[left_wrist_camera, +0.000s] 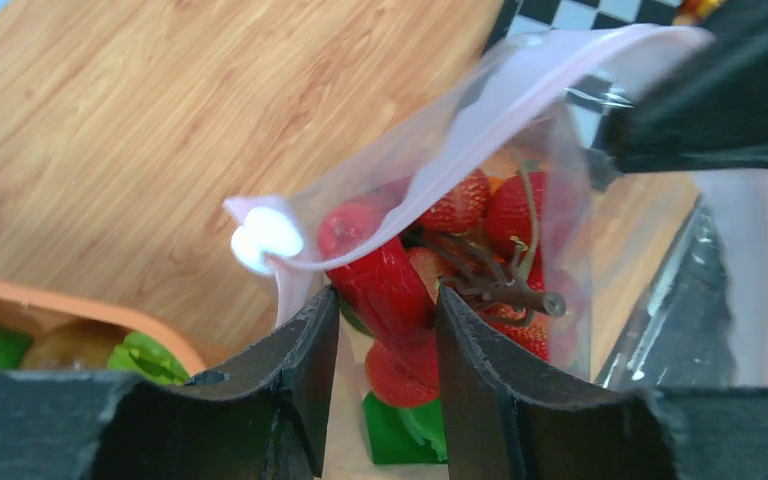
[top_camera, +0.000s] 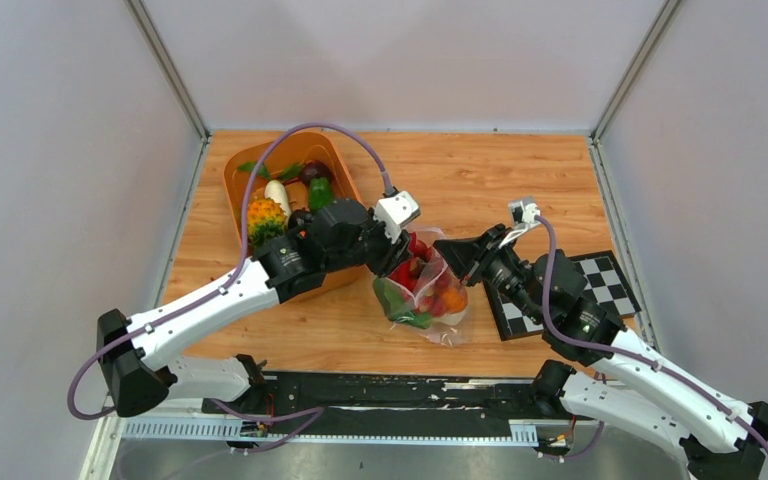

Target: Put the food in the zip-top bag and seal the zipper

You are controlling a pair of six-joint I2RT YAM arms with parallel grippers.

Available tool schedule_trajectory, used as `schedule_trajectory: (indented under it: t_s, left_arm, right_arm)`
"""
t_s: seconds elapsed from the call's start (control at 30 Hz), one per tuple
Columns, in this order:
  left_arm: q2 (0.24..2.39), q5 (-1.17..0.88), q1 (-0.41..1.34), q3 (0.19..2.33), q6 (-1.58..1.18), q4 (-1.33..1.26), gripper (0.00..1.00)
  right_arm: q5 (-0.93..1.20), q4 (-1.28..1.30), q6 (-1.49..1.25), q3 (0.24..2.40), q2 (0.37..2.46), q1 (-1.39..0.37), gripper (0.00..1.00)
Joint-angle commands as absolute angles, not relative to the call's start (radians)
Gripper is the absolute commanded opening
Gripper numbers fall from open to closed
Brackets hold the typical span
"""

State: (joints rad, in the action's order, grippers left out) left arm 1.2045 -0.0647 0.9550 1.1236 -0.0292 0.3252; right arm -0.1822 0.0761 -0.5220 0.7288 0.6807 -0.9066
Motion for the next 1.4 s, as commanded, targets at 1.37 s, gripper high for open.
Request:
schedule_trajectory:
  t_s: [1.37]
  left_arm:
    - [1.095, 0.006, 0.96, 1.127, -0.108, 0.457, 0.48]
  right_arm:
    - [-0.201, 0.037, -0.499, 0.753, 0.646, -0.909, 0.0]
